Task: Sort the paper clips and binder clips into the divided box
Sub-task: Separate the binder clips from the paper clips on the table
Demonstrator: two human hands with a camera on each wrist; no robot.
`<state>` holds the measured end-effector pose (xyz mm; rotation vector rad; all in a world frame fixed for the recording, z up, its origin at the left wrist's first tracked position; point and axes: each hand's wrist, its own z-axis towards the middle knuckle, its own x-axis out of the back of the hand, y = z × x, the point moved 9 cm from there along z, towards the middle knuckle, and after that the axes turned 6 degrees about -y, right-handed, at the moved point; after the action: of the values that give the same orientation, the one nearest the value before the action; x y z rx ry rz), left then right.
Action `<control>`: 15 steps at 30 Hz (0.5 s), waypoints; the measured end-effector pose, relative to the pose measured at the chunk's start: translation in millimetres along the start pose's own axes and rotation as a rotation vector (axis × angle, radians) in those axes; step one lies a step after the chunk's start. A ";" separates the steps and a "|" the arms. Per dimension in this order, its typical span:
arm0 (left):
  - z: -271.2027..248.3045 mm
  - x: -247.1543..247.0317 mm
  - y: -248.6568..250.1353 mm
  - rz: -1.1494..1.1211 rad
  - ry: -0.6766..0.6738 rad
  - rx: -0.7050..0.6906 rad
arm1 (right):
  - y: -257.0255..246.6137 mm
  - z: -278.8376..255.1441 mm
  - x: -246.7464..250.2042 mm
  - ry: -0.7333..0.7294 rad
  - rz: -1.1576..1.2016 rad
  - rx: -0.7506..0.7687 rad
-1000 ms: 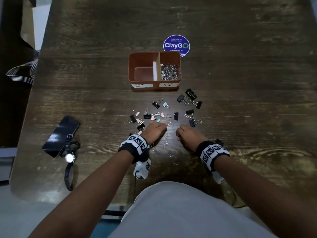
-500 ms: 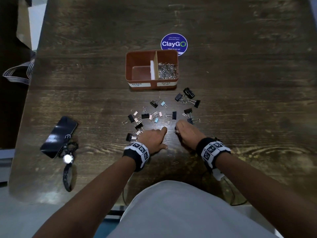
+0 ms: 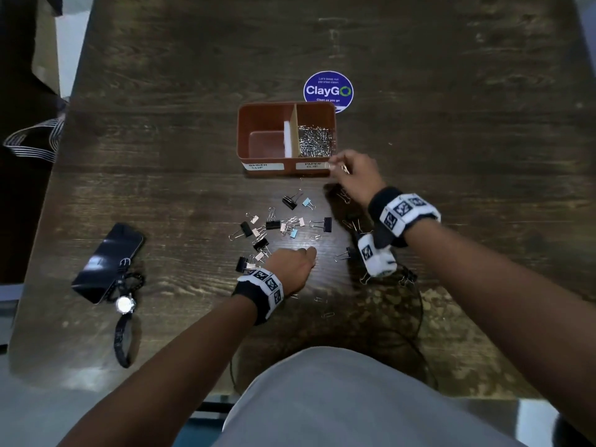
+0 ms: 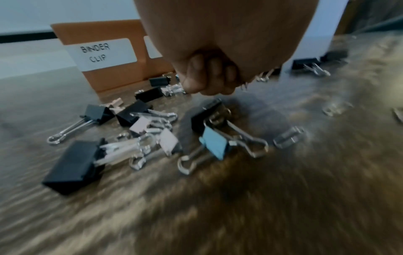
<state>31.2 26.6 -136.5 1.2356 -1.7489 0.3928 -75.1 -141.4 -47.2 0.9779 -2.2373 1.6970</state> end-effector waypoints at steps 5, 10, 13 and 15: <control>16.0 47.1 -36.9 -0.342 0.054 0.130 | -47.2 46.0 20.9 -0.013 0.105 -0.058; 33.3 125.1 -66.9 -0.550 0.224 0.208 | -35.9 52.8 36.1 0.074 0.016 -0.153; 47.8 171.6 -75.6 -0.575 0.278 0.228 | -10.7 35.5 43.2 0.124 0.041 -0.182; 60.9 193.4 -82.9 -0.568 0.273 0.267 | 11.8 21.8 44.5 0.126 0.068 -0.201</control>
<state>60.0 -162.1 -29.1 1.7120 -1.0768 0.4380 -110.9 -177.2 -41.8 0.7374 -2.3259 1.4778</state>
